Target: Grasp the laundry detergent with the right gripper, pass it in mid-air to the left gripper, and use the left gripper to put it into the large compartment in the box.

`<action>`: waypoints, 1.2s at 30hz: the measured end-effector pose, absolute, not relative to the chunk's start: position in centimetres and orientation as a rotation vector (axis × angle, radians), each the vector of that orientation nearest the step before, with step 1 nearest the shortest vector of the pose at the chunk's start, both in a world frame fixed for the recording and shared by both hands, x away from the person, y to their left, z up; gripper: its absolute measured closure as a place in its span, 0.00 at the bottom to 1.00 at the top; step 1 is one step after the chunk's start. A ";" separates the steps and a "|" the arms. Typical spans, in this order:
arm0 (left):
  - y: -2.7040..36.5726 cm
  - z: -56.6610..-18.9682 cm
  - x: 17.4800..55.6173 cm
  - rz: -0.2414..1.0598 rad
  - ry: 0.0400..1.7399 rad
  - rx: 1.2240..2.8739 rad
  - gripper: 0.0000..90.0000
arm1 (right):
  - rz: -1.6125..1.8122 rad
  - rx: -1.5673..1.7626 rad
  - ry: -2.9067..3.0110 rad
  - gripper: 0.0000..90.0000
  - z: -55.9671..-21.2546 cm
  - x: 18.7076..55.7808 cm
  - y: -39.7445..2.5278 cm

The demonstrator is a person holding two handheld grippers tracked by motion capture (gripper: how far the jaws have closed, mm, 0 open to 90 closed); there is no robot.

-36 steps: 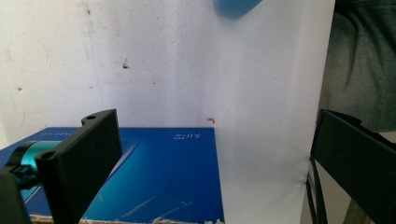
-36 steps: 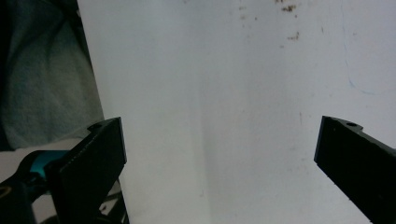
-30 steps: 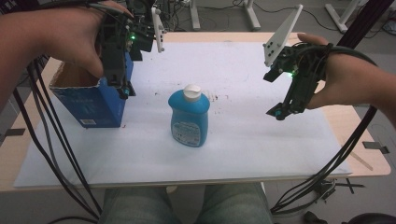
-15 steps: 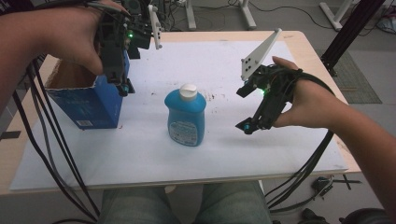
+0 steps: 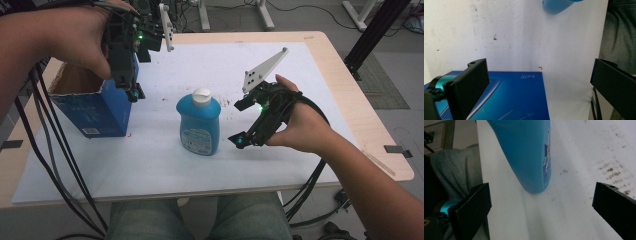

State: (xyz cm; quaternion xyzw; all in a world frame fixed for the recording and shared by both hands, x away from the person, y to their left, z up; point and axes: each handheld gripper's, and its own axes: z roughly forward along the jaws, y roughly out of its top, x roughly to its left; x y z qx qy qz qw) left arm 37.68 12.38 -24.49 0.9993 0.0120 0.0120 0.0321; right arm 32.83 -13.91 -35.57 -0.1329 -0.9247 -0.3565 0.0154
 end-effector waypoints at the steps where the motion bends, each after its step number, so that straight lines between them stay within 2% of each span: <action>1: 12.4 -24.5 37.6 0.036 0.039 3.076 0.02 | -1.118 -0.422 -2.870 0.01 -35.6 32.8 -13.8; 36: 13.0 -24.7 37.3 0.039 0.042 3.069 0.02 | -1.391 -0.486 -2.721 0.01 -39.5 32.5 -9.8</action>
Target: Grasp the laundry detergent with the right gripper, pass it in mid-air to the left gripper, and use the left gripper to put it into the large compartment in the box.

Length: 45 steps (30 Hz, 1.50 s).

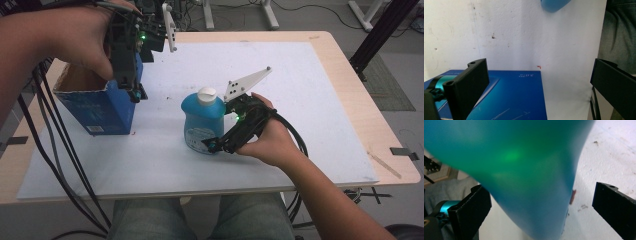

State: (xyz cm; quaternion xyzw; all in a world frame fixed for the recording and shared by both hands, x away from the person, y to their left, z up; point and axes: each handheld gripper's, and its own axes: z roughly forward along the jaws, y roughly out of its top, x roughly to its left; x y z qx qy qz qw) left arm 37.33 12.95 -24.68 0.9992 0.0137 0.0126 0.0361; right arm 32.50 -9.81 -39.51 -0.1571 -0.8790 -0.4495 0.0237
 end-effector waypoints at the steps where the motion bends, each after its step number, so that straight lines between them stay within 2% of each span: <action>1: 13.0 -24.7 37.3 0.037 0.045 3.069 0.02 | -1.403 -0.488 -2.717 0.01 -39.5 32.5 -9.8; 10: 13.1 -24.7 37.3 0.041 0.049 3.072 0.02 | -1.485 -0.499 -2.690 0.02 -39.9 32.3 -9.3; 17: 13.2 -24.8 37.3 0.040 0.052 3.071 0.02 | -1.527 -0.500 -2.682 0.08 -40.4 32.1 -9.0; 20: 13.3 -24.8 37.3 0.042 0.055 3.071 0.02 | -1.551 -0.496 -2.671 0.16 -40.5 32.0 -9.0; 39: 13.1 -25.0 37.4 0.041 0.057 3.076 0.02 | -1.595 -0.508 -2.685 0.21 -40.7 32.0 -9.0; 41: 13.1 -25.0 37.4 0.040 0.058 3.080 0.02 | -1.602 -0.494 -2.680 0.29 -40.7 32.0 -9.1; 45: 13.1 -25.0 37.4 0.038 0.058 3.080 0.02 | -1.620 -0.489 -2.673 0.29 -40.6 32.0 -9.1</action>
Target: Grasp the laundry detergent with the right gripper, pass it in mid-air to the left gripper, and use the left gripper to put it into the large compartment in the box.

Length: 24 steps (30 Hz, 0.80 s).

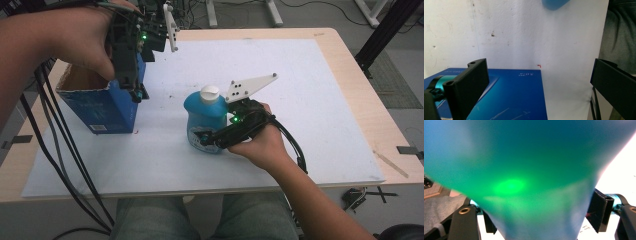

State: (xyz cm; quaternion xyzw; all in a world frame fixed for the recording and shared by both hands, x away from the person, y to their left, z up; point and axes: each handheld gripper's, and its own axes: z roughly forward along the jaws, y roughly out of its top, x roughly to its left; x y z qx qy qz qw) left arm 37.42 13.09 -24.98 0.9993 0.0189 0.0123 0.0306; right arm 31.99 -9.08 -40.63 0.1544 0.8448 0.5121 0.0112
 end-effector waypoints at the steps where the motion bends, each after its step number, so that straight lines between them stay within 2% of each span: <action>1: 13.1 -25.0 37.4 0.036 0.058 3.081 0.02 | 1.595 0.478 2.635 0.29 -40.7 32.0 -9.1; 9: 13.0 -25.1 37.5 0.035 0.057 3.082 0.02 | 1.599 0.454 2.638 0.35 -40.7 31.9 -9.0; 24: 12.9 -25.2 37.6 0.039 0.059 3.084 0.02 | 1.599 0.456 2.617 0.42 -40.9 31.9 -9.0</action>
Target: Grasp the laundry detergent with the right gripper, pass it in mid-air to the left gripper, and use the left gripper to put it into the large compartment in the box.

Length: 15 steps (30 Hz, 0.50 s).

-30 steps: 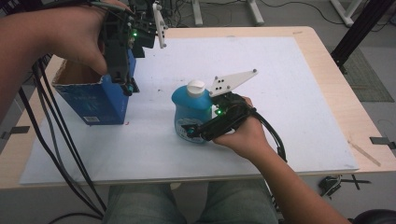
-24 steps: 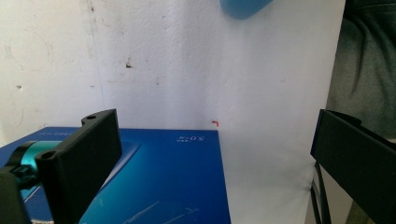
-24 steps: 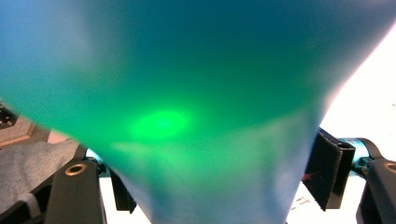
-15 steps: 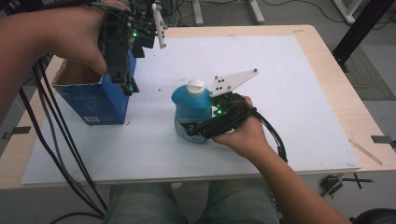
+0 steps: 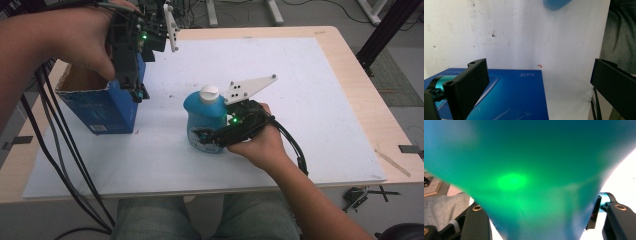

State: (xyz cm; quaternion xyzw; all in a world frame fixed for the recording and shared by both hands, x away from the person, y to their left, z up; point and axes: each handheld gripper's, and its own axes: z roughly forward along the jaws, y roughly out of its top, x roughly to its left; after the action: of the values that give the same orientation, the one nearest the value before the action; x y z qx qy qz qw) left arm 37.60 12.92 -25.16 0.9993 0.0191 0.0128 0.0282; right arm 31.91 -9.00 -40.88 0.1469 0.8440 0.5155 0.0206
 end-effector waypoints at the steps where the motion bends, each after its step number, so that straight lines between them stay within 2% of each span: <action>1: 12.9 -25.2 37.6 0.040 0.061 3.085 0.02 | 1.596 0.454 2.617 0.42 -40.9 31.9 -9.0; 15: 12.4 -24.8 37.1 0.047 0.042 3.069 0.02 | 1.555 0.368 2.521 0.51 -40.8 31.1 -9.0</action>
State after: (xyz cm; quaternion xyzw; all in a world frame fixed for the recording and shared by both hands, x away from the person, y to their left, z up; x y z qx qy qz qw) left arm 37.09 12.36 -24.85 0.9991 0.0138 0.0152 0.0358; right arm 31.07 -9.03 -40.84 0.1228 0.8420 0.5194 0.0780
